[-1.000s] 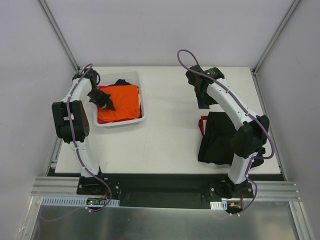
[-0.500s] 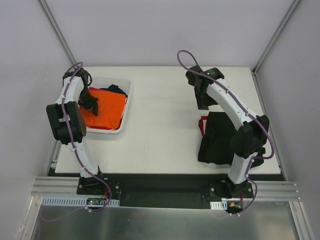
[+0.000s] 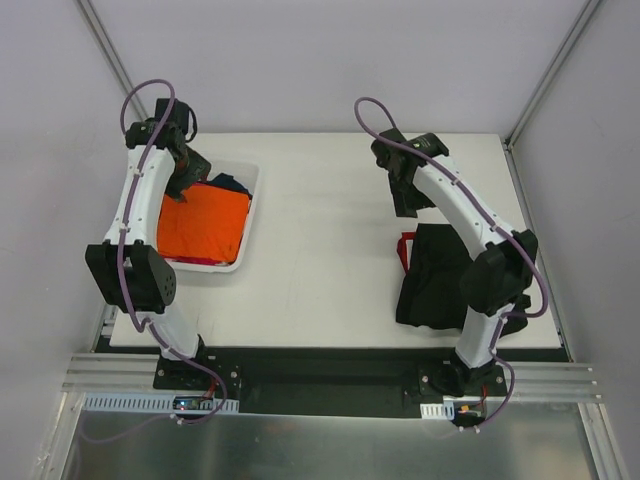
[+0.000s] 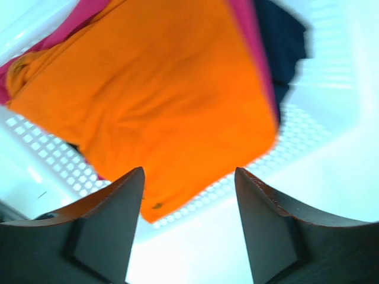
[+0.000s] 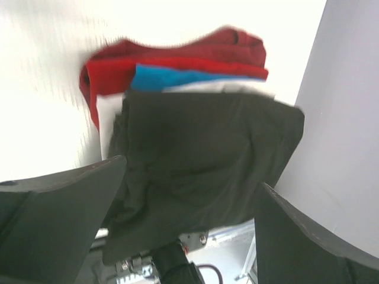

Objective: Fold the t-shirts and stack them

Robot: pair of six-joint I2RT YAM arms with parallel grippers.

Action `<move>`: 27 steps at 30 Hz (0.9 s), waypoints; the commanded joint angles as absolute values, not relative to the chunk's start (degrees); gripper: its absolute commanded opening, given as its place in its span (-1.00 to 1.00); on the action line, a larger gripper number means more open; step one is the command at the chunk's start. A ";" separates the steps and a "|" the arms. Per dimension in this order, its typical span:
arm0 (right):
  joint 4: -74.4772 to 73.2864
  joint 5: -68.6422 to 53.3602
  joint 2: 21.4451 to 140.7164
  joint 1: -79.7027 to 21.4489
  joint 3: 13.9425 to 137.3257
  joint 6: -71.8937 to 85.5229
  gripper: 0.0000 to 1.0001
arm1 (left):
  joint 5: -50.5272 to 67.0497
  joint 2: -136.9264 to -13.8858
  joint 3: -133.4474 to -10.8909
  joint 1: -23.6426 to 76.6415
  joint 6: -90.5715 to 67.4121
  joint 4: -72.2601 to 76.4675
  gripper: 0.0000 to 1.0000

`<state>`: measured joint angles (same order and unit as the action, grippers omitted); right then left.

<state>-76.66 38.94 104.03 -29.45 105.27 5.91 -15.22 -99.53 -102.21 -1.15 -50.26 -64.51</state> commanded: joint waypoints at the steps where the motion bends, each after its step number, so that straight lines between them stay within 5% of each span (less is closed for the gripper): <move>1: -88.83 42.98 109.50 -29.18 111.87 7.20 0.93 | -13.89 -98.78 -108.27 1.48 -48.09 -62.77 0.29; 6: -87.46 51.14 105.31 -32.34 111.29 2.85 0.93 | -8.97 -103.79 -109.42 4.57 -46.58 -61.70 0.28; 20: -76.64 33.30 90.19 -26.89 95.81 4.02 0.93 | -3.52 -113.55 -117.07 11.16 -44.39 -61.61 0.26; 27: -52.10 36.96 61.55 -25.06 75.64 10.84 0.93 | -3.69 -113.29 -116.81 11.60 -43.51 -61.52 0.26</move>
<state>-67.20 36.62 76.62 -26.76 84.31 6.94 -4.29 -113.71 -115.28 11.31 -45.28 -60.71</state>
